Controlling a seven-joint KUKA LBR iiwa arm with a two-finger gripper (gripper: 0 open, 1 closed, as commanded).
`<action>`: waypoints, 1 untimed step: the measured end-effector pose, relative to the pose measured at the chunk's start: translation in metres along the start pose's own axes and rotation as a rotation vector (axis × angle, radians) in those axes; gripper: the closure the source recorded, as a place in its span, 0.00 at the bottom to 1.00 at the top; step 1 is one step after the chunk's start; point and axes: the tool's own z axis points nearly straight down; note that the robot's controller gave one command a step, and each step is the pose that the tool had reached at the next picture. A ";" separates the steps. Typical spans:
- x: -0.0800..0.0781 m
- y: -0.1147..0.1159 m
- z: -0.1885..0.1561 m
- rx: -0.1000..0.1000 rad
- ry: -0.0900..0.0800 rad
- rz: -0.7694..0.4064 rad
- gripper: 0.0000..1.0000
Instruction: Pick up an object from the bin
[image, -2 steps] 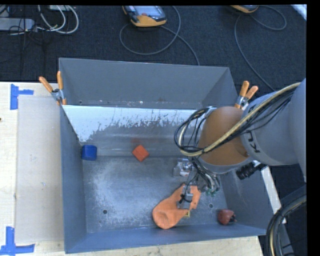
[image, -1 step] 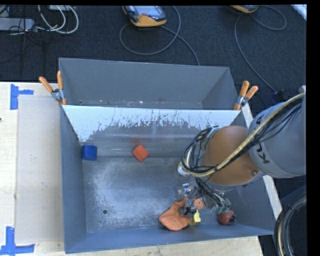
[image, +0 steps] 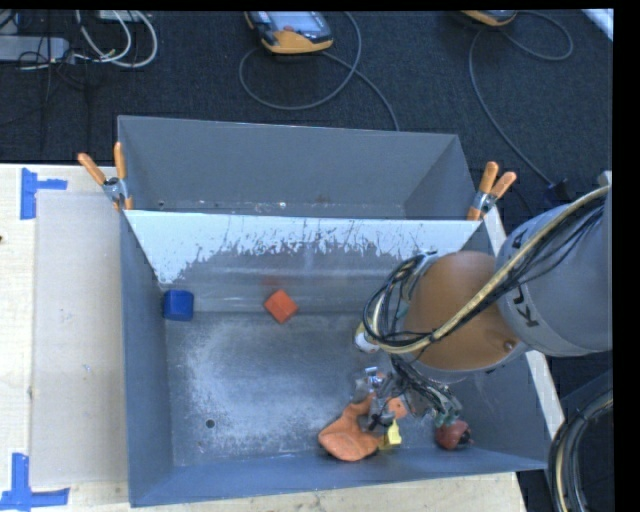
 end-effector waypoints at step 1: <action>0.003 -0.004 -0.047 -0.002 0.006 -0.012 1.00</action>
Offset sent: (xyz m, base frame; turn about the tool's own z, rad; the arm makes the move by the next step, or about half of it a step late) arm 0.0203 0.0024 0.1115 0.0504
